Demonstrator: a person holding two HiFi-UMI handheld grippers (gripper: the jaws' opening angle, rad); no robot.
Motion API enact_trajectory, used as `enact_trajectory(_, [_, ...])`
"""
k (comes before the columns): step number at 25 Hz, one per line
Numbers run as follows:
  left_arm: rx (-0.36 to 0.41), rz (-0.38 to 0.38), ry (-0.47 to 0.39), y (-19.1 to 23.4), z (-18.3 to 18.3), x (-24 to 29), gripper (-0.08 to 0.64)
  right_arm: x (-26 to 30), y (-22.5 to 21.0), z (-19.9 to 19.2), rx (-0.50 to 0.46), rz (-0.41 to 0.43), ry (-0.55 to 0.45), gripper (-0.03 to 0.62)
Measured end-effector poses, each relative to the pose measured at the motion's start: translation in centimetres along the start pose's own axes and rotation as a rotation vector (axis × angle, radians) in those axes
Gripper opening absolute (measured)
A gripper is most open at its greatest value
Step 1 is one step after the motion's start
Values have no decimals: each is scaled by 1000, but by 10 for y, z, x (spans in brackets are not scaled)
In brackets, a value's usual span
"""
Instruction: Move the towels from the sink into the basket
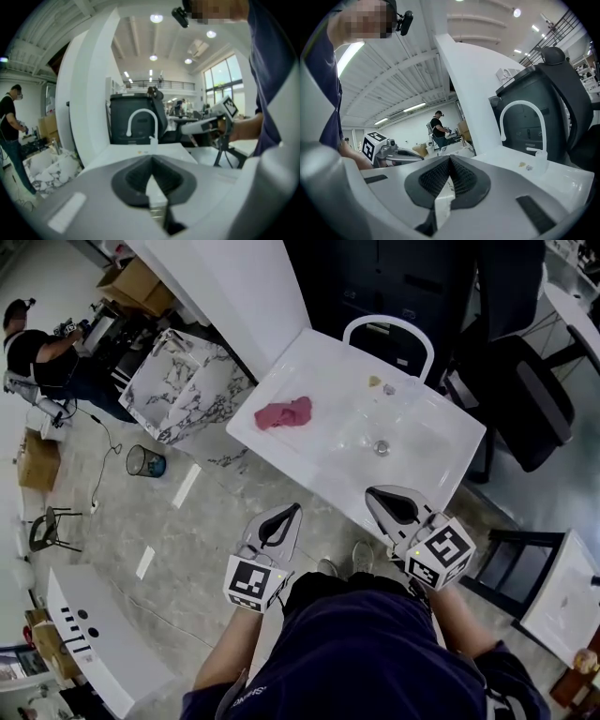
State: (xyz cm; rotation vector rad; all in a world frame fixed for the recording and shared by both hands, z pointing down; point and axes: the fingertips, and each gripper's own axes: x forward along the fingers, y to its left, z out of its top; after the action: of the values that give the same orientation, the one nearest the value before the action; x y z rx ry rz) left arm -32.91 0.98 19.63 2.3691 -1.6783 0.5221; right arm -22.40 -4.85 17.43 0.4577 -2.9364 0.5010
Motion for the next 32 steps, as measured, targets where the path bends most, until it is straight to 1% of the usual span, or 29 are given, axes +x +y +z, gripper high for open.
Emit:
enact_trajectory(6, [2,-35,-8,17,4,23,3,13,-16,-3,15,-30,12,8])
enact_trajectory(11, [0,-97,-12,40,-2,42,3,42,-24,-4,23,-74,27,8])
enact_trajectory(16, [8,-169,-5,87,-14,61,3,91,-38,-8,44,-149,64,8])
enact_trajectory(22, [-1,-220,2,152,-28,76,3,153,-53,-16,75,-224,111,8])
enact_trajectory(28, [-27,-252,22,197,-49,85,3,207,-68,-25,96,-268,138,8])
enact_trajectory(32, [-41,-268,38,218,-62,87,3,240,-76,-38,118,-276,159,9])
